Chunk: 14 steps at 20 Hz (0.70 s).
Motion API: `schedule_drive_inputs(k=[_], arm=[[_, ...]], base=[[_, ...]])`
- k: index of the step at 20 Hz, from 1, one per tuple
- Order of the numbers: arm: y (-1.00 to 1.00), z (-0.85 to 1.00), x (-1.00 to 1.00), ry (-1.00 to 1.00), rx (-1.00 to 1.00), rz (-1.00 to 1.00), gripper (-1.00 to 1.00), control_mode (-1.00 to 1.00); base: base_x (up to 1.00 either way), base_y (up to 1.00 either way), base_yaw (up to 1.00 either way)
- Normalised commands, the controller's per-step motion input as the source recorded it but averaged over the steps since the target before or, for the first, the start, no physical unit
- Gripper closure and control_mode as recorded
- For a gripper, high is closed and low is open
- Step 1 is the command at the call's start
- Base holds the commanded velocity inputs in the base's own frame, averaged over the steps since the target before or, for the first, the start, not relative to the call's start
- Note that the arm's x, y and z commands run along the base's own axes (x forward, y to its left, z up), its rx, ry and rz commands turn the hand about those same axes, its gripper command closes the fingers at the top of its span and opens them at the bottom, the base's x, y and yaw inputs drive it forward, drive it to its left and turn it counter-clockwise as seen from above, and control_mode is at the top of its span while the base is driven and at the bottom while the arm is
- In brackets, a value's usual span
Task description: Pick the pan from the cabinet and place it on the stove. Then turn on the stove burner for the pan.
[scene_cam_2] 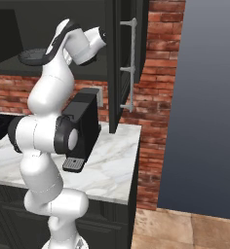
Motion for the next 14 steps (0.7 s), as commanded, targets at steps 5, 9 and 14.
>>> schedule_drive_inputs(k=[5, 9, 14], arm=[[-0.07, -0.12, 0.14, 0.0, 0.0, 0.0, -1.0, -1.0], [-0.01, -0.09, 0.16, 0.0, 0.0, 0.0, -1.0, -1.0], [0.0, -0.08, 0.19, 0.0, 0.0, -0.01, -1.0, -1.0]], base=[[0.0, 0.0, 0.0], [0.0, 0.0, 0.0], [0.0, 0.0, 0.0]])
